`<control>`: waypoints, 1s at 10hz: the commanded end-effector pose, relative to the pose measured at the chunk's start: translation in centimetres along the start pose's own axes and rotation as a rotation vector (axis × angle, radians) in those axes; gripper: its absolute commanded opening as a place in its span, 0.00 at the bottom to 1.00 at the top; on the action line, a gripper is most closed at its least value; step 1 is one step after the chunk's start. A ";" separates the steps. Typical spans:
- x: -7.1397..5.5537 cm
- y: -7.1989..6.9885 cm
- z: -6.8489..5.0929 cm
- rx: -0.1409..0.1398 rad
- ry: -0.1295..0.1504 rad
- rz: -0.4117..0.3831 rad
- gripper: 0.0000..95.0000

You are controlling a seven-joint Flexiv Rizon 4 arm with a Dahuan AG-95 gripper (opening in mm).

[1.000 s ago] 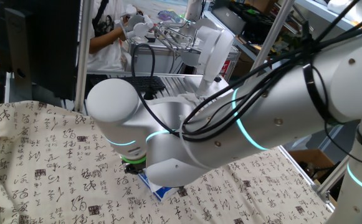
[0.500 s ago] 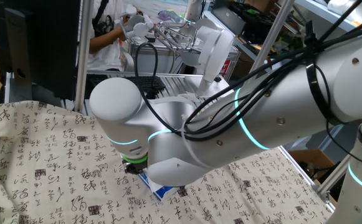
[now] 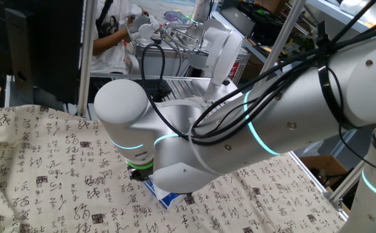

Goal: Pull out a napkin

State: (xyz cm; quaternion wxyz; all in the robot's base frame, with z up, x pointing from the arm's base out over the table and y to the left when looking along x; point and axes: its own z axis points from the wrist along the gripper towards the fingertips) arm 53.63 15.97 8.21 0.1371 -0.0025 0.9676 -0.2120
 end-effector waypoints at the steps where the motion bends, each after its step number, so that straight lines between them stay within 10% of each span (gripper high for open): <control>1: 0.0 0.0 0.0 0.000 0.001 0.002 0.20; 10: 0.0 0.0 0.0 0.009 -0.034 -0.059 0.20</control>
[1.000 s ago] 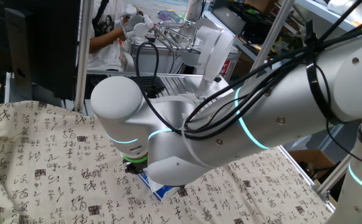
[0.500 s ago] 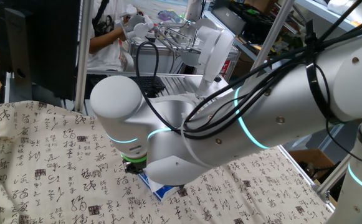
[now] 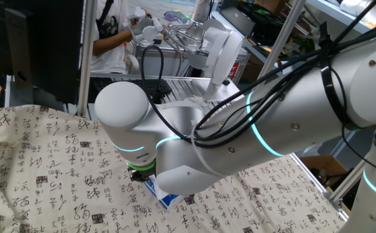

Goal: Pull out a napkin

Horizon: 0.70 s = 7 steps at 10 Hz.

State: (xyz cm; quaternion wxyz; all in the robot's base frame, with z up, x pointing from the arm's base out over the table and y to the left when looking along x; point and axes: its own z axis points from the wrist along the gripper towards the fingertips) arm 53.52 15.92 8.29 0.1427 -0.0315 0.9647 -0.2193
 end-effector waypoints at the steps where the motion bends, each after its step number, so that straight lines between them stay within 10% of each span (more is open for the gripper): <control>1: -0.1 0.1 0.1 0.000 -0.013 -0.007 0.20; 7: -0.1 0.1 0.1 -0.027 -0.025 -0.003 0.20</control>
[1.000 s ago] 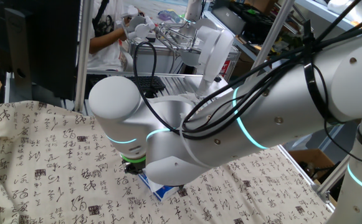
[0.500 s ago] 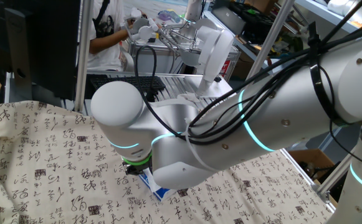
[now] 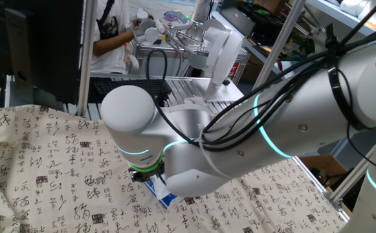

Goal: Pull out a napkin

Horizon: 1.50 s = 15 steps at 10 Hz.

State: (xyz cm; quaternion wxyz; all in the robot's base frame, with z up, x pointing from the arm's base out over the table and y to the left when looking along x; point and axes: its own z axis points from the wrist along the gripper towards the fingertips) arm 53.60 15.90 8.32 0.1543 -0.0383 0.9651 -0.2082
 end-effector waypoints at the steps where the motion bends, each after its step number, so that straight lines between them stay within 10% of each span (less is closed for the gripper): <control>1: 0.0 0.1 0.1 -0.003 0.001 0.002 0.20; 11: 0.0 0.8 -0.7 -0.040 0.011 0.025 0.20; 15: 0.1 0.9 -0.6 0.016 0.007 0.027 0.20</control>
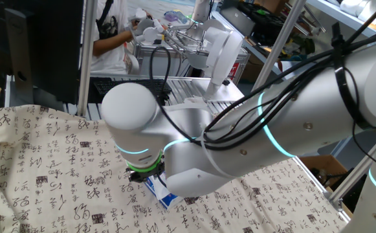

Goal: Pull out a napkin

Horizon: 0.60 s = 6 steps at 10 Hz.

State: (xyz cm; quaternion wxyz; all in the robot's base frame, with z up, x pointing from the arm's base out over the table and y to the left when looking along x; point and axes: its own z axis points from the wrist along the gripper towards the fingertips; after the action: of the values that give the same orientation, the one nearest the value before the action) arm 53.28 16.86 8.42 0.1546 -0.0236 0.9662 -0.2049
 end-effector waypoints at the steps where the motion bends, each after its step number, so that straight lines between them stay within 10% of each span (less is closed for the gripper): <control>1: 0.0 0.0 0.0 0.034 -0.001 -0.002 0.20; 6: 0.1 -0.3 0.5 0.036 -0.013 0.005 0.20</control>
State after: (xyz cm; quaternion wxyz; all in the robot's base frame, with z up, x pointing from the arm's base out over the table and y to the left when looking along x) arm 53.29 16.35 8.11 0.1635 -0.0195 0.9612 -0.2215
